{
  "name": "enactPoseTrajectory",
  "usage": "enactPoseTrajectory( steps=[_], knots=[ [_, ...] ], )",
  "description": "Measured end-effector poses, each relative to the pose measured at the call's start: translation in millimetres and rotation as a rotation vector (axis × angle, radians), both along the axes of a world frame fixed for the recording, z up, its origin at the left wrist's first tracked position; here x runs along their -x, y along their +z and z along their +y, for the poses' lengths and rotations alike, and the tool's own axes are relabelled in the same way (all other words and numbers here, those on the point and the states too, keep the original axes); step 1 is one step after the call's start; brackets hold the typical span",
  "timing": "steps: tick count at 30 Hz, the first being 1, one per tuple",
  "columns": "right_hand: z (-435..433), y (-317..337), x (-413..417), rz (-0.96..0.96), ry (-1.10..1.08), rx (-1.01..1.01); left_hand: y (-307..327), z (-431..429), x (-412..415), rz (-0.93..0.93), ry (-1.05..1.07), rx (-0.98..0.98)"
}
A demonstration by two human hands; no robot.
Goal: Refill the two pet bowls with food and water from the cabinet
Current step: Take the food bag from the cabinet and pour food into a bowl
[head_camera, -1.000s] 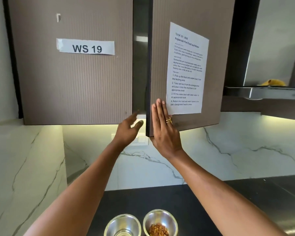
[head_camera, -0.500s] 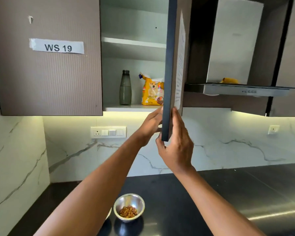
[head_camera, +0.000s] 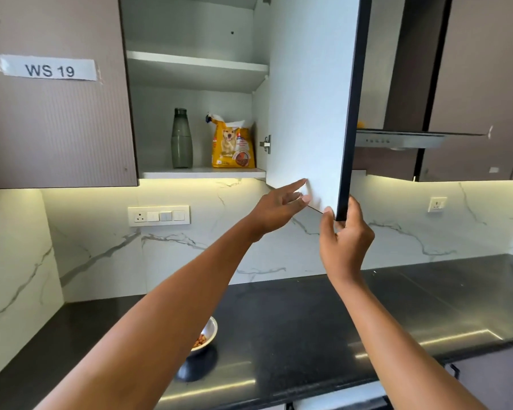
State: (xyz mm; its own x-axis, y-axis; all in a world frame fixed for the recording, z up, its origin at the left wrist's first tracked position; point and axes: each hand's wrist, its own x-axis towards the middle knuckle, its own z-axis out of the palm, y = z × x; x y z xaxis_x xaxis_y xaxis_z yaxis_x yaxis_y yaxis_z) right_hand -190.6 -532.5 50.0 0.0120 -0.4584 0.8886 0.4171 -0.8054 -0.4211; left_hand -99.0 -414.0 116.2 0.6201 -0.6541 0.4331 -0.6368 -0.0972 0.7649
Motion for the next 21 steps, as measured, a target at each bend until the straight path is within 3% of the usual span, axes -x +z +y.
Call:
enactPoseTrajectory(
  steps=[6,10,13,21],
  knots=[
    [-0.7,-21.5,-2.0,0.03,0.166,-0.205,-8.3,4.7,-6.2,-0.032,0.095,-0.017],
    [22.9,-39.1,-32.2,0.254,0.237,-0.414,-17.3,33.9,-22.7,-0.082,0.233,-0.058],
    [48.7,-40.1,-60.2,0.419,0.265,-0.371,-23.3,65.6,-39.7,-0.117,0.348,-0.096],
    [94.2,11.4,-153.9,0.556,0.292,-0.084,-1.5,143.7,-115.8,-0.188,0.563,-0.085]
  ],
)
